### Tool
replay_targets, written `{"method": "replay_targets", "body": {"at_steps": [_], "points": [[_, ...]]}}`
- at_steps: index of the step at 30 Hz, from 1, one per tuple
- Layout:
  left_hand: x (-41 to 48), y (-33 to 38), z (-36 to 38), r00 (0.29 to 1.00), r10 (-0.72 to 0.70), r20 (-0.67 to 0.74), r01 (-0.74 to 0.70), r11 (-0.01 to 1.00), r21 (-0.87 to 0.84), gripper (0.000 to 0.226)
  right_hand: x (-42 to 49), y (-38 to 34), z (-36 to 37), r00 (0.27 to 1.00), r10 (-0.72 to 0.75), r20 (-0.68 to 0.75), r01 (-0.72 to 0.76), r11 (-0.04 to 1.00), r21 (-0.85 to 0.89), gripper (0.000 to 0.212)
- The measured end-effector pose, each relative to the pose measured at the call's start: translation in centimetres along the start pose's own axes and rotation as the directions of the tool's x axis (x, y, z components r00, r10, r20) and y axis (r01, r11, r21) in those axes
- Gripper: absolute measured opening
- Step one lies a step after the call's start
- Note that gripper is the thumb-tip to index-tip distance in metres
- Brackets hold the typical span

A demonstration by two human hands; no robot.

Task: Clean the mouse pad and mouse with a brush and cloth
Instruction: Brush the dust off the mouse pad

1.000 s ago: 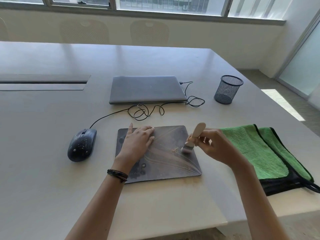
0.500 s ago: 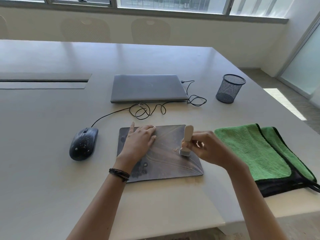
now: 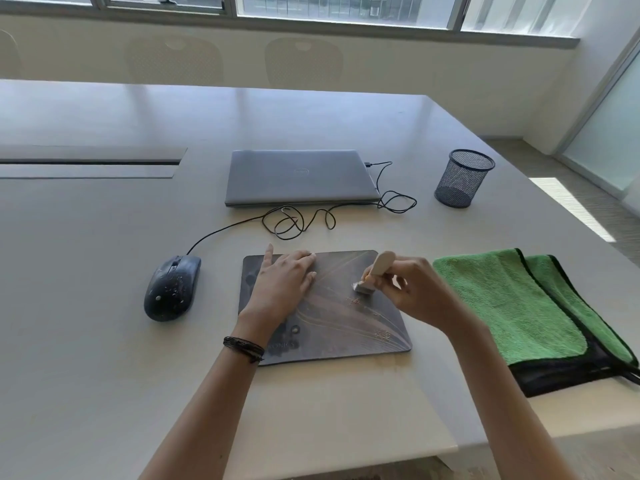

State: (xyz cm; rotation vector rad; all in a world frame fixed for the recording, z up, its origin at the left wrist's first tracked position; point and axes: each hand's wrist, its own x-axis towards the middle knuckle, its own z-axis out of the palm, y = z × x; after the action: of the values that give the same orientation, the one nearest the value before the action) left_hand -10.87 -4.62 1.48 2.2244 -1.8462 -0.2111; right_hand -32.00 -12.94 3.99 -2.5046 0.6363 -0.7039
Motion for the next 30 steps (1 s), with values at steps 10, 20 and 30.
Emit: {"method": "replay_targets", "body": {"at_steps": [10,20,30], "points": [[0.0,0.0,0.1,1.0,-0.004,0.0,0.004,1.0,-0.001,0.043,0.7,0.3,-0.8,0.995,0.002,-0.095,-0.002,1.0,-0.005,0.009],[0.0,-0.1,0.1,1.0,-0.001,-0.013,0.001,1.0,-0.011,0.043,-0.2,-0.7,-0.1,1.0,-0.024,0.008,0.024,0.996,0.086,0.009],[0.0,0.0,0.0,1.0,-0.001,-0.007,0.001,1.0,-0.006,0.043,0.9,-0.3,-0.5,0.989,-0.09,-0.118,0.096,0.995,0.041,0.01]]}}
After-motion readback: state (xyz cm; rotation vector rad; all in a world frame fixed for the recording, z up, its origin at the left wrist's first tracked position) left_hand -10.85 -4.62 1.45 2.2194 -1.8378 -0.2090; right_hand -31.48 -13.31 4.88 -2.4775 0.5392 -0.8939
